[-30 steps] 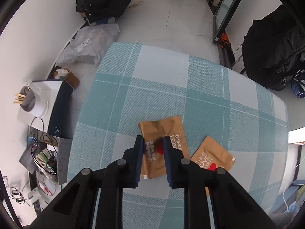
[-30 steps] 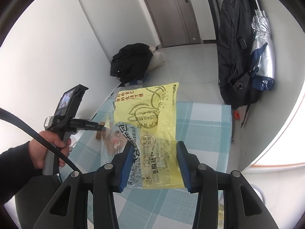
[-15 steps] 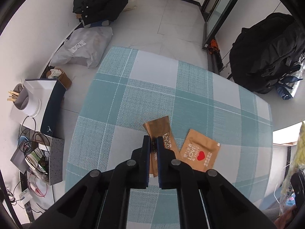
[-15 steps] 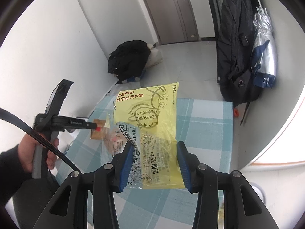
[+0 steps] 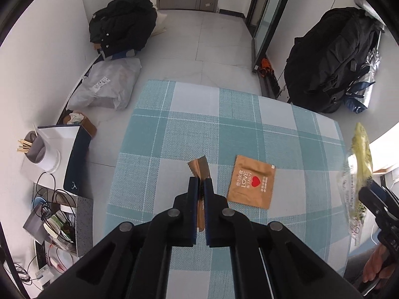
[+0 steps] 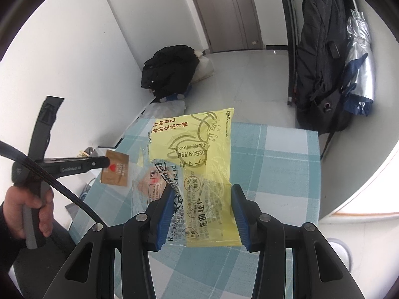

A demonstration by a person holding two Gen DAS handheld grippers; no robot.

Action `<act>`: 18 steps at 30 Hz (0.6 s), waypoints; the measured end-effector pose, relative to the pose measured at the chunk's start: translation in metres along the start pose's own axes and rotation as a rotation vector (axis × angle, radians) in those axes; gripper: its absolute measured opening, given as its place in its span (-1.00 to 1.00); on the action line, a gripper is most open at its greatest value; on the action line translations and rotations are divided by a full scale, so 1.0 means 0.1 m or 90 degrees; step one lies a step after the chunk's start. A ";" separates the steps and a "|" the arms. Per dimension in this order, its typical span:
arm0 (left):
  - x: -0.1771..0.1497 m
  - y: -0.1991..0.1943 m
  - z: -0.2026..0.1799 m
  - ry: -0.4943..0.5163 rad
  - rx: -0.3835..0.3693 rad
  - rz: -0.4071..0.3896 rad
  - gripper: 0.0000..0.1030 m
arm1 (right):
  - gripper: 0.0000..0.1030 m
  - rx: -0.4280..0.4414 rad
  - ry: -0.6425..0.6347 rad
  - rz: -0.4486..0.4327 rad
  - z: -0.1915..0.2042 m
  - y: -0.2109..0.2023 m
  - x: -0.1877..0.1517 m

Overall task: Collect trash
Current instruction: 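Lift the brown packet with the left gripper off the table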

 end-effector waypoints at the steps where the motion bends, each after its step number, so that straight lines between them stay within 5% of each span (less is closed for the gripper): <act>1: -0.01 -0.03 0.01 0.000 -0.005 -0.005 -0.99 | -0.14 0.002 -0.002 0.002 0.02 0.01 0.00; 18: -0.17 -0.55 0.15 0.034 -0.044 -0.097 -0.99 | -0.17 -0.001 -0.028 0.024 0.53 0.12 -0.18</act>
Point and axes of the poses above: each gripper's, at about its wrist camera, not at the fingertips, and y roughly the way its jaws point, z to its left, x to its top, the point moved 1 cm from there along y, roughly the way its jaws point, and after that the axes turned 6 degrees about -x, right-handed, at the moved point
